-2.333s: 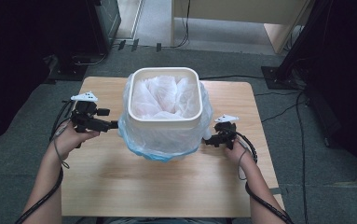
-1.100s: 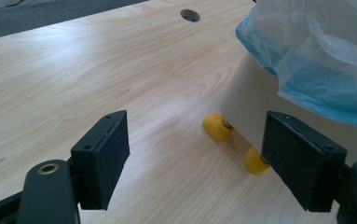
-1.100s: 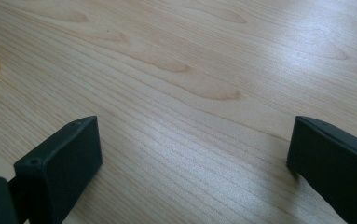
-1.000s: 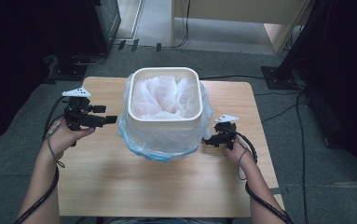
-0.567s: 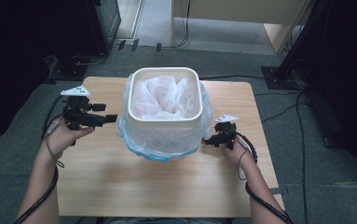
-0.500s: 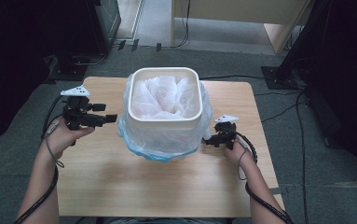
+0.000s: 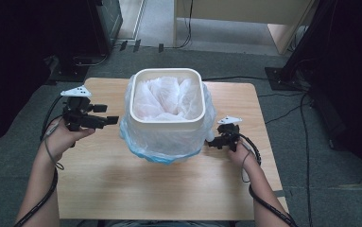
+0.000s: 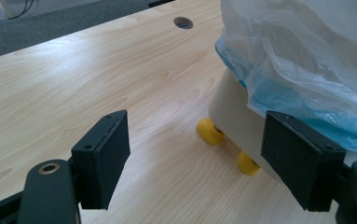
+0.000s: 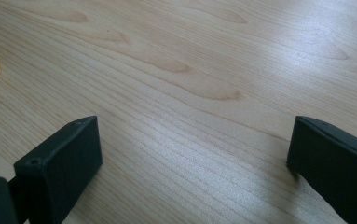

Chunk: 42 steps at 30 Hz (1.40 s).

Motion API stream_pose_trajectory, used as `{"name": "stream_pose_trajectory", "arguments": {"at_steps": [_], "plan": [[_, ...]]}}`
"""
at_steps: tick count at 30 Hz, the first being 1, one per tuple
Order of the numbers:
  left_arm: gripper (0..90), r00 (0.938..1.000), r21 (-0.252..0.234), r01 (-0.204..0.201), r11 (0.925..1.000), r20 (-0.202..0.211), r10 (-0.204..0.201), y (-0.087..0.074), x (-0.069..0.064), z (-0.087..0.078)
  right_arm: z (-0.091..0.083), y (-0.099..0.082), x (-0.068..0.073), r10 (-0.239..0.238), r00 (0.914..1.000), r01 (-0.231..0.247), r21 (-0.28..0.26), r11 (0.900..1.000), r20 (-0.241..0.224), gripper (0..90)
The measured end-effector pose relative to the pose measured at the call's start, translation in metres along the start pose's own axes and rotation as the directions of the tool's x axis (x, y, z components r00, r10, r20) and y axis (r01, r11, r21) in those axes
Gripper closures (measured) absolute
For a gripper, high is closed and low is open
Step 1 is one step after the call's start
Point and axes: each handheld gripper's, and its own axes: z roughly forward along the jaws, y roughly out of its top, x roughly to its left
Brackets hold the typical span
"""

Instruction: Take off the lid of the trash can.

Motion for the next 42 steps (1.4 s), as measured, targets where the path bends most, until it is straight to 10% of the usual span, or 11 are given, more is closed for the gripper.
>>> {"name": "stream_pose_trajectory", "arguments": {"at_steps": [42], "plan": [[23.6,0.9973,-0.06,-0.037,0.9975,0.062,0.04,0.021,-0.025,-0.018,0.0,0.0,0.0,0.0,1.0,0.0,0.0,1.0,0.0,2.9]]}}
